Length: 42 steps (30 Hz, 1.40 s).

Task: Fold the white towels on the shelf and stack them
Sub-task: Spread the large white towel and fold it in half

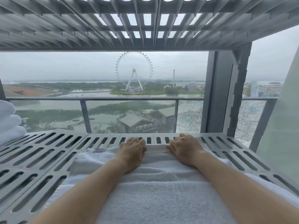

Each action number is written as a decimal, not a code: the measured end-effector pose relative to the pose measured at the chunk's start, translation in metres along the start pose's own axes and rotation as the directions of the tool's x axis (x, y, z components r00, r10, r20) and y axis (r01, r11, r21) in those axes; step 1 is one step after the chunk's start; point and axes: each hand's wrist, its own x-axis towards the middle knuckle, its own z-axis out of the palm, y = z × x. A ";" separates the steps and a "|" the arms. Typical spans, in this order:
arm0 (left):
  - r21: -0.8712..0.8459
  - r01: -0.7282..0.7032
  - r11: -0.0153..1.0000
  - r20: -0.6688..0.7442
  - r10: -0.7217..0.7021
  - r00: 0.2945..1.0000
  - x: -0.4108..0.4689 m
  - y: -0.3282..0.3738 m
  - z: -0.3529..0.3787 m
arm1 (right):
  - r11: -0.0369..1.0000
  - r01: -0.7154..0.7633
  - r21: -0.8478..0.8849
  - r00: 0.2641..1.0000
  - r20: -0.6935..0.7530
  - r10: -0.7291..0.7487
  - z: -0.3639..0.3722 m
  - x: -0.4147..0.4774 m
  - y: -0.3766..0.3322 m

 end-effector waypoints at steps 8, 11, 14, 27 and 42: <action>0.087 0.093 0.992 0.018 -0.095 0.995 -0.003 -0.008 -0.007 | 0.999 -0.042 0.031 0.995 -0.094 0.044 0.000 -0.002 0.000; 0.067 0.078 0.995 0.023 -0.080 0.997 -0.004 -0.008 -0.004 | 0.998 -0.057 0.024 0.989 -0.138 0.060 -0.001 -0.001 0.001; 0.050 0.046 0.998 -0.008 -0.046 0.999 -0.007 -0.008 -0.002 | 0.998 -0.037 0.051 0.993 -0.111 0.043 -0.002 -0.001 0.001; 0.151 0.052 0.987 0.212 -0.084 0.974 0.020 0.039 -0.014 | 0.983 -0.044 0.177 0.999 0.038 0.038 -0.008 -0.008 0.018; -0.150 -0.055 0.987 0.165 0.080 0.983 0.071 0.109 0.001 | 0.861 -0.076 0.504 0.995 0.091 0.034 0.009 -0.016 0.094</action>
